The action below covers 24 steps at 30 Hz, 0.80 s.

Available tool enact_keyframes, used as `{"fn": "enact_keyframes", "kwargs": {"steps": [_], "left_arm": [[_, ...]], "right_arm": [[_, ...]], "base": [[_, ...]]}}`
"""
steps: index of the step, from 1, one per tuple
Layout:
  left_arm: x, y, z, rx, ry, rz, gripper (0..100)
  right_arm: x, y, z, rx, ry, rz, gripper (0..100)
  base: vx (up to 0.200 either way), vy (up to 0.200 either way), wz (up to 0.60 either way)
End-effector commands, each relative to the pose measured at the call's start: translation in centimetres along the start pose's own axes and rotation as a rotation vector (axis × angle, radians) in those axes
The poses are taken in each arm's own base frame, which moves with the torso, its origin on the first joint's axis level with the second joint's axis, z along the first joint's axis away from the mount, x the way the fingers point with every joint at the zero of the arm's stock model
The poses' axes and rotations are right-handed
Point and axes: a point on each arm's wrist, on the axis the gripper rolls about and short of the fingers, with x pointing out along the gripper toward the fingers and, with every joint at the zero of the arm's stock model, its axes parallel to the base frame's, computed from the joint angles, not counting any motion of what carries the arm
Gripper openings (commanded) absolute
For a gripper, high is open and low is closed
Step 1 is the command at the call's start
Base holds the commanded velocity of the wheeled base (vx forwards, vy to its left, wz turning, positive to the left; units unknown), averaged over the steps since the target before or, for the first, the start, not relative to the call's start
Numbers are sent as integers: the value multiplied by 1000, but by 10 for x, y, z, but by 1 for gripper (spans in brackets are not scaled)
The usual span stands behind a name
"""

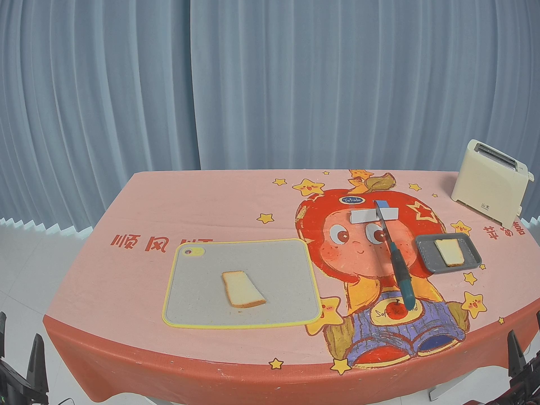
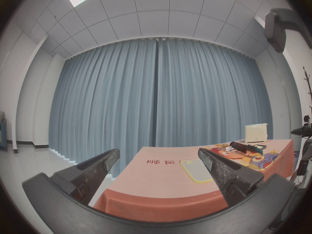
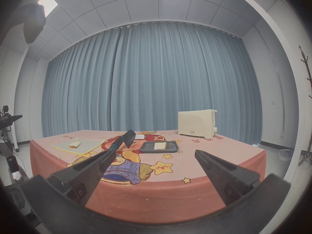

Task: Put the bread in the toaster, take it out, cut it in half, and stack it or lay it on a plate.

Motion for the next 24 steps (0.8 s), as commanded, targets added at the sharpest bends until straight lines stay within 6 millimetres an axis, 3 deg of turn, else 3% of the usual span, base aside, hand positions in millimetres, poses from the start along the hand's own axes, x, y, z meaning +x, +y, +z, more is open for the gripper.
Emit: {"fn": "enact_keyframes", "kwargs": {"steps": [1, 5, 24], "left_arm": [[-1, -1, 4, -36, -19, -45, 100], [-3, -3, 6, -50, 21, -135, 100], [-9, -3, 8, -64, 167, -134, 100]], "right_arm": [[0, 0, -5, 0, 1, 0, 100], [0, 0, -5, 0, 1, 0, 100], [0, 0, -5, 0, 1, 0, 100]], "base": [[0, 0, 0], [0, 0, 0], [0, 0, 0]]}}
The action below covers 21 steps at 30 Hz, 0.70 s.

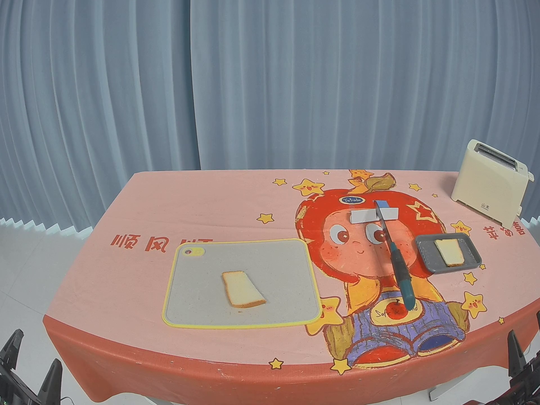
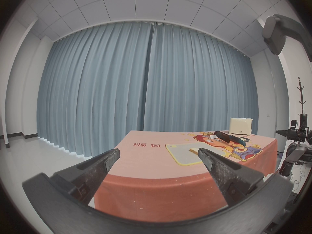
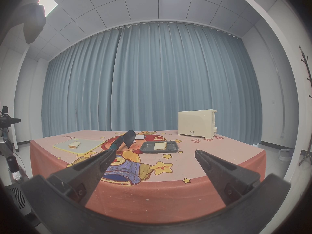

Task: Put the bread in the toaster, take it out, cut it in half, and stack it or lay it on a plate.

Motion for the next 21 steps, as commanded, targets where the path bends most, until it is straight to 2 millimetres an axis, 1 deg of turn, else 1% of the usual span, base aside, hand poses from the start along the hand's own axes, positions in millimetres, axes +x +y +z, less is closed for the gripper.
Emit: {"fn": "enact_keyframes", "kwargs": {"steps": [1, 4, 9, 14, 21], "left_arm": [[0, 0, 5, -3, 24, 0, 100], [3, 0, 12, -7, 48, 3, 100], [12, 0, 29, -8, 98, 11, 100], [21, 0, 41, -7, 136, 15, 100], [31, 1, 51, 3, 176, 8, 100]], "right_arm": [[0, 0, -5, 0, 1, 0, 100], [0, 0, -5, 0, 1, 0, 100], [0, 0, -5, 0, 1, 0, 100], [0, 0, -5, 0, 1, -2, 100], [0, 0, -5, 0, 1, 0, 100]], "base": [[0, 0, 0], [0, 0, 0], [0, 0, 0], [0, 0, 0], [0, 0, 0]]}}
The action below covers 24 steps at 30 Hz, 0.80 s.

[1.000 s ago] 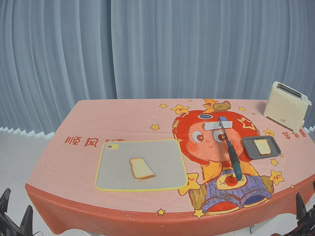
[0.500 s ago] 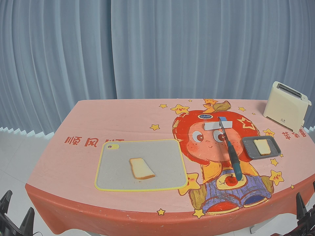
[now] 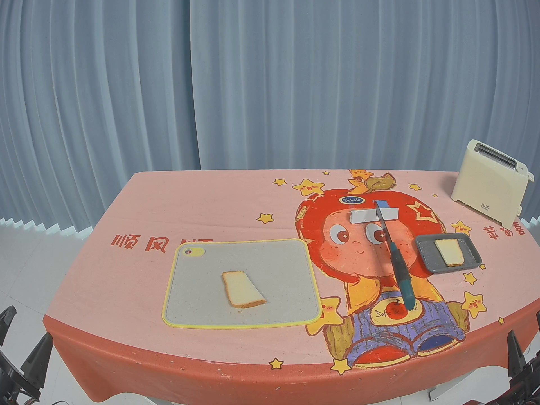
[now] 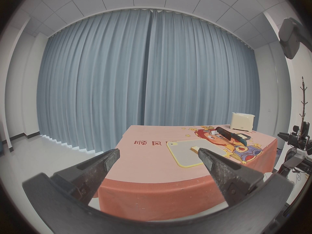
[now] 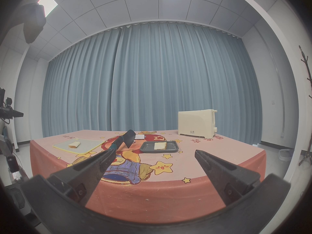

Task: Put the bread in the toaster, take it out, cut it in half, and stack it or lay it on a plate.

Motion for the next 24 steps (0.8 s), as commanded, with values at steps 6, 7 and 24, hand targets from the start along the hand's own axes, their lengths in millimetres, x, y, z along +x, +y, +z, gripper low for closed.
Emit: {"fn": "enact_keyframes", "kwargs": {"steps": [6, 7, 24], "left_arm": [[20, 2, 15, 3, 99, 1, 100], [21, 2, 15, 4, 105, 1, 100], [63, 3, 39, -69, 238, -125, 100]], "right_arm": [[0, 0, -5, 0, 0, 0, 100], [0, 0, -5, 0, 0, 0, 100], [0, 0, -5, 0, 0, 0, 100]], "base": [[0, 0, 0], [0, 0, 0], [0, 0, 0]]}}
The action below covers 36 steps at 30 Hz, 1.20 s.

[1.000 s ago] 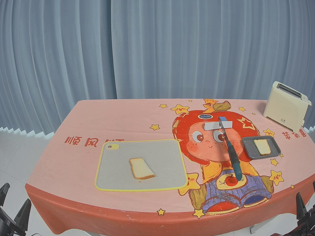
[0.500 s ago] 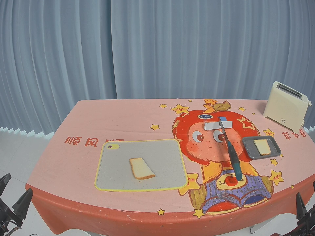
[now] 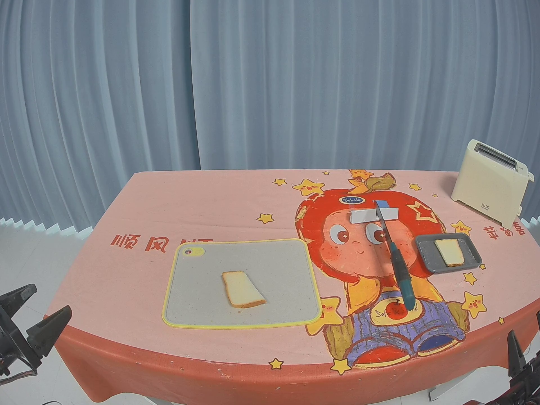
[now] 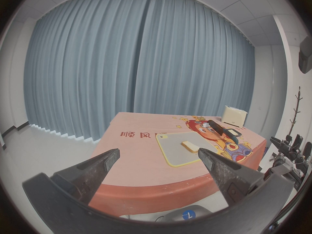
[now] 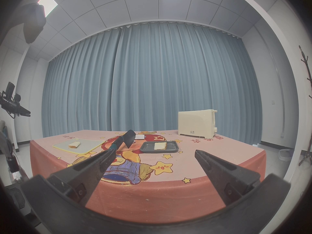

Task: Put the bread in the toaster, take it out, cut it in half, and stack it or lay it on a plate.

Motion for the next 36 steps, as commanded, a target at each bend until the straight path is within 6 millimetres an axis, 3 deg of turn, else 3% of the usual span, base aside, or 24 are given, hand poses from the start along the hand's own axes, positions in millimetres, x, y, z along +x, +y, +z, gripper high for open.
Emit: {"fn": "enact_keyframes", "kwargs": {"steps": [1, 8, 20, 36], "left_arm": [[16, 2, 8, -15, 65, -34, 100], [27, 2, 7, -22, 127, -91, 100], [70, 5, 23, 8, 268, -85, 100], [93, -24, 37, 105, 300, -286, 100]], "right_arm": [[0, 0, -5, 0, 1, 0, 100], [0, 0, -5, 0, 1, 0, 100], [0, 0, -5, 0, 1, 0, 100], [0, 0, -5, 0, 1, 0, 100]], "base": [[0, 0, 0], [0, 0, 0], [0, 0, 0], [0, 0, 0]]}}
